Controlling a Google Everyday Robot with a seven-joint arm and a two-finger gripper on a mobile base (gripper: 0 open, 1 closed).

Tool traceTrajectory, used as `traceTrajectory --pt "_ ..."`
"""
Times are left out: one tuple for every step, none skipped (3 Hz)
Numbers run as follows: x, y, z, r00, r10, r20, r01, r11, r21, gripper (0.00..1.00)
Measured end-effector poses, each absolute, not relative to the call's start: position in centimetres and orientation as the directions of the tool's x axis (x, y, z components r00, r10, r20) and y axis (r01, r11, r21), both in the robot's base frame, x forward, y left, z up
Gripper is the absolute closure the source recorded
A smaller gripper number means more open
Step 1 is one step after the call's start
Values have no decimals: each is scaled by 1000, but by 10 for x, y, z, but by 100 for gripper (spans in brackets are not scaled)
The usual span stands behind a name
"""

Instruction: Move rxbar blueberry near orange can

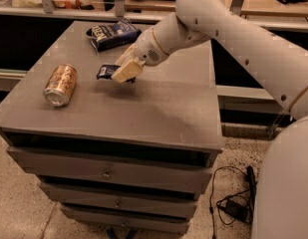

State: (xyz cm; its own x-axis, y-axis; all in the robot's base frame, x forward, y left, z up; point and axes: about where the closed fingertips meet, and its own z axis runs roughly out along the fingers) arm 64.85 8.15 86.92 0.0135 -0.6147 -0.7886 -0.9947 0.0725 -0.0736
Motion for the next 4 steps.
traceTrajectory --pt "643 104 867 28 -606 -795 -997 41 -65 100" --pt "638 119 865 36 -595 -803 -998 13 -54 100" --pt "629 136 856 26 -575 -818 -1000 -27 -13 98" --pt "626 140 850 1 -565 -825 -999 -31 20 76"
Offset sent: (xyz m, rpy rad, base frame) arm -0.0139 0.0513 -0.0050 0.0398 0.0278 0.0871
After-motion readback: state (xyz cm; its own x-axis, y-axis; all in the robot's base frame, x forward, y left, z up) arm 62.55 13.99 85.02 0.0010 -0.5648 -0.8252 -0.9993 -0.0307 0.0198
